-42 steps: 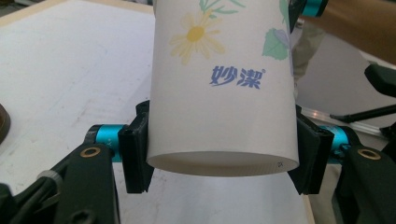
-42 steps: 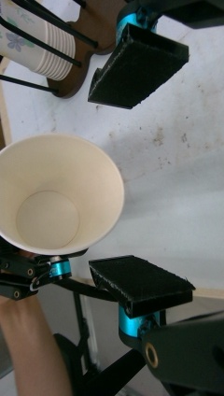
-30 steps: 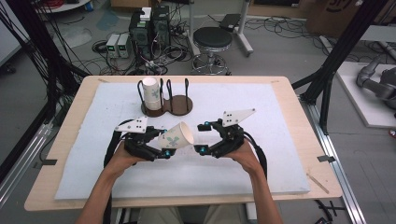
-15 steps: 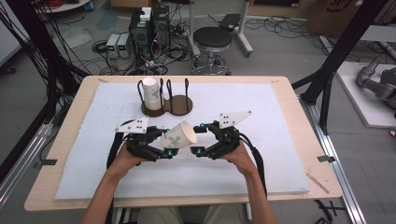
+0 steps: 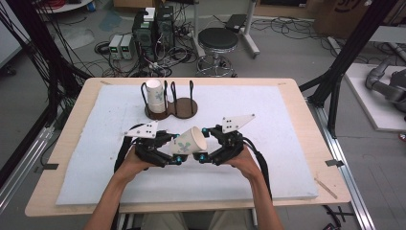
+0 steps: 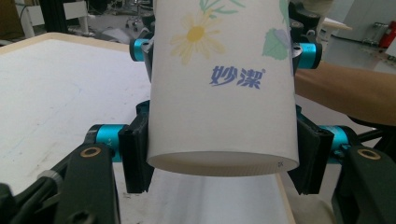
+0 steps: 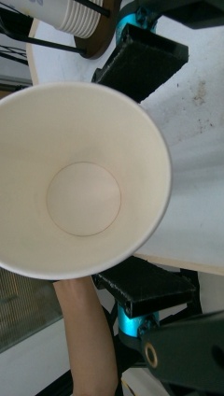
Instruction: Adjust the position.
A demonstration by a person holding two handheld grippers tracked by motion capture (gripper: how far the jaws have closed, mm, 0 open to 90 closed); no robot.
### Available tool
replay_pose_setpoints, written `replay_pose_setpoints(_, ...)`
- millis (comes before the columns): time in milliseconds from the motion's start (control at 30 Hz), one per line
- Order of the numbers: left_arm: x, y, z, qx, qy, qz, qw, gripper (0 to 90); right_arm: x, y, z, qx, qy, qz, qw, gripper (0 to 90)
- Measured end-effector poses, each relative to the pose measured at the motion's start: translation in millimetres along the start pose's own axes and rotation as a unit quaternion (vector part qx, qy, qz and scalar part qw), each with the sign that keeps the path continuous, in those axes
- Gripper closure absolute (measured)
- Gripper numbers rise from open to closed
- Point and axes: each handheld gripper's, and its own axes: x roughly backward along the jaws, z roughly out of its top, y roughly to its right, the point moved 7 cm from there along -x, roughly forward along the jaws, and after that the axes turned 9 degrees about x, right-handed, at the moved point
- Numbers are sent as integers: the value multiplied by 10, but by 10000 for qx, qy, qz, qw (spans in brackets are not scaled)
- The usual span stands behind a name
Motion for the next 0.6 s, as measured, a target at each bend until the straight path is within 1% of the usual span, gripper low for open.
replay_pose_setpoints(67,-10,9,5,-1,-8,-27,10000,360,-10,-7,0,7,-17,30,10000,179)
replay_pose_setpoints(100,-20,15,10,-8,-8,-39,10000,360,-19,-3,4,56,-1,27,10000,178)
replay_pose_setpoints(133,-28,19,14,-12,-17,-56,10000,360,-31,-14,8,29,10,69,10000,179)
replay_pose_setpoints(367,-79,40,8,-39,-103,-118,9999,360,-76,-13,23,88,35,93,9999,179)
replay_pose_setpoints(467,-86,38,0,-49,-144,-119,9998,360,-80,-14,29,88,73,105,9999,206)
replay_pose_setpoints(500,-82,36,-1,-47,-141,-116,9998,360,-73,-28,33,110,95,194,9997,241)
replay_pose_setpoints(600,-78,41,1,-58,-132,-130,9998,361,-69,-35,37,97,109,225,9996,257)
